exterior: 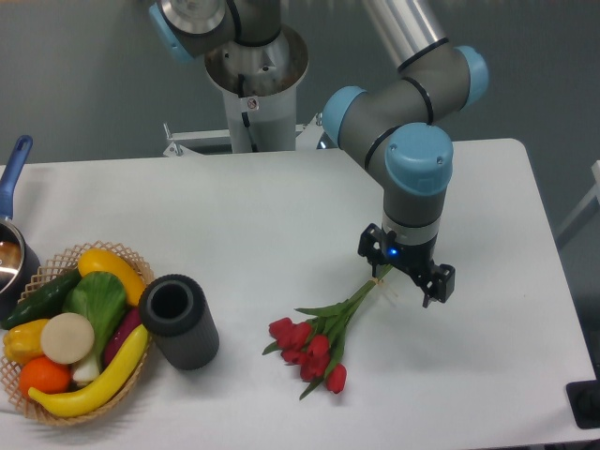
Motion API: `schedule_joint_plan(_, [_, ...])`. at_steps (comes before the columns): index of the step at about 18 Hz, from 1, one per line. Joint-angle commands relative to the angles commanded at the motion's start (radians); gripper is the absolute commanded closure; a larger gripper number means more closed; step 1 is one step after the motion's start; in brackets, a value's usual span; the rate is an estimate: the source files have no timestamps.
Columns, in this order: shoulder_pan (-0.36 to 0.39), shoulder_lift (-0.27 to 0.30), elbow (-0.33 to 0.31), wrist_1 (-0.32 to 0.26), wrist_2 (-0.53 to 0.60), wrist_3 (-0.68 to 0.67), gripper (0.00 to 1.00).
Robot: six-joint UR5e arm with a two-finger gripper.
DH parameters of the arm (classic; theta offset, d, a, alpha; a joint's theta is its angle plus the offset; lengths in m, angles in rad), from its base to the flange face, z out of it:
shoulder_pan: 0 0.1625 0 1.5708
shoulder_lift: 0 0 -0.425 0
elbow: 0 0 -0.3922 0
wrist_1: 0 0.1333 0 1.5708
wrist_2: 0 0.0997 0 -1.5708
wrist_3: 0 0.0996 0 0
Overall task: Pick up the flowers from the table
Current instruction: 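Move the open gripper over the green tulip stems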
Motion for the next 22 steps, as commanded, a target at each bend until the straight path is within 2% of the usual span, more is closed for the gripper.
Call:
schedule_joint_plan(13, [-0.014, 0.0, -0.023, 0.009, 0.0, -0.002, 0.0])
schedule_joint_plan(14, [-0.014, 0.002, -0.038, 0.029, 0.0, -0.002, 0.0])
schedule_joint_plan(17, [-0.014, 0.002, -0.098, 0.141, -0.003, 0.0, 0.0])
schedule_joint_plan(18, [-0.014, 0.002, -0.11, 0.158, -0.003, 0.0, 0.0])
schedule_joint_plan(22, [-0.014, -0.003, -0.127, 0.158, -0.003, 0.003, 0.0])
